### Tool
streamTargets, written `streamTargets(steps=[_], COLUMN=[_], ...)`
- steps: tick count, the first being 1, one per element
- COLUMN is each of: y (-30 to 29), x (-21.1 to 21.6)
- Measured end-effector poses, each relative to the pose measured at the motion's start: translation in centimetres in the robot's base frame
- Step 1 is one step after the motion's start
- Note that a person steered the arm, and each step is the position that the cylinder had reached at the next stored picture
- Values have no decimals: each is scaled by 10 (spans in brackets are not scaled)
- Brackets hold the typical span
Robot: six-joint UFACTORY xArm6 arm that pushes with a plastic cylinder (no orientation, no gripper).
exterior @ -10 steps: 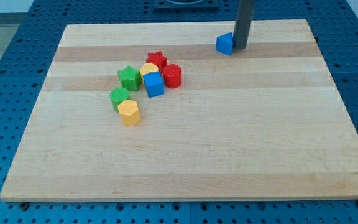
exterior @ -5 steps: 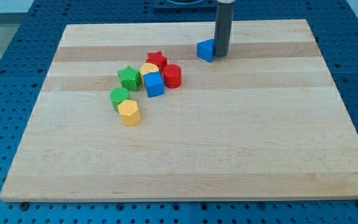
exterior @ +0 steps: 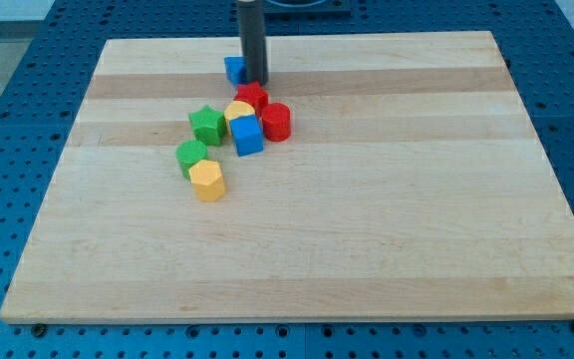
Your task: Move the blue triangle towards the top left of the board
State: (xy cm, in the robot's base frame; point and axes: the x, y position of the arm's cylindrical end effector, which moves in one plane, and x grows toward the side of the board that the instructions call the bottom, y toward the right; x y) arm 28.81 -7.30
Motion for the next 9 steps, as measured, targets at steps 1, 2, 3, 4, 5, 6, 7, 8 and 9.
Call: streamTargets(steps=[1,2,3,4,5,6,7,8,9], y=[-32,-62,-81,-80,-74,-66,-61,-71,-100], x=[-4,-14,-23,-31,-44,-60,-77,-80,-78])
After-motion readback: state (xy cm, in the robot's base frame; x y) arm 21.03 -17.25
